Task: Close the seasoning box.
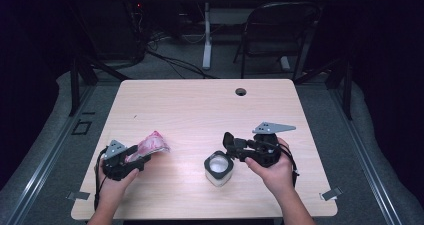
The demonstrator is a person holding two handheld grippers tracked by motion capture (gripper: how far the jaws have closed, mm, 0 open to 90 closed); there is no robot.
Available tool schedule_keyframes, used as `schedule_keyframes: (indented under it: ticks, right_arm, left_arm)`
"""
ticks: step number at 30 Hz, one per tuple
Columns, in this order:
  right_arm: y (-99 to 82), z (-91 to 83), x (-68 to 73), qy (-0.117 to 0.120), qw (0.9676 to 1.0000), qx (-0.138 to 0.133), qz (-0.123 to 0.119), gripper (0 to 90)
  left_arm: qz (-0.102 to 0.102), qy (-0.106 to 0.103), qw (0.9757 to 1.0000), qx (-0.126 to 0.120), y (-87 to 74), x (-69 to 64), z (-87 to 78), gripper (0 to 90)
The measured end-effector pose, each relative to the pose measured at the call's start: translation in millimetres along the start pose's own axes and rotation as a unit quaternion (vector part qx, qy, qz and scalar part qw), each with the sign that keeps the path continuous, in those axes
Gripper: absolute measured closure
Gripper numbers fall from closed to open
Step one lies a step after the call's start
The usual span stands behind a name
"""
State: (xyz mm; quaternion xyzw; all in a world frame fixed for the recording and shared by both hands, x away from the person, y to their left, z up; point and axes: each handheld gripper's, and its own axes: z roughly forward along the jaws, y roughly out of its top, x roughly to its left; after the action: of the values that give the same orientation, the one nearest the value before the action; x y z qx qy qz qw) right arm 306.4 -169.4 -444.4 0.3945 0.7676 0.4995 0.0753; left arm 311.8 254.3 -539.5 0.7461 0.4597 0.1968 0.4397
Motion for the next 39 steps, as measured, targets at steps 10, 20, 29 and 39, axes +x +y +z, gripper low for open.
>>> schedule_keyframes:
  ticks: [10,20,29,39]
  right_arm:
    - [0.6,-5.5,-7.0,-0.015,0.9998,-0.006,0.007,59.5]
    - [1.0,-7.9,-7.6,-0.020,0.9998,-0.007,0.001,59.9]
    - [3.1,-15.3,-9.3,-0.031,0.9993,-0.011,0.014,60.4]
    - [2.0,-17.4,-12.5,-0.040,0.9991,-0.007,0.014,64.5]
  left_arm:
    - [0.022,-0.008,0.9993,0.031,-2.8,-20.4,0.4,38.0]
    - [0.059,-0.025,0.9970,0.044,-5.1,-41.2,5.8,35.9]
    - [0.078,-0.037,0.9947,0.056,-6.8,-56.2,9.8,36.1]
    - [0.099,-0.045,0.9917,0.069,-9.9,-68.9,17.8,35.7]
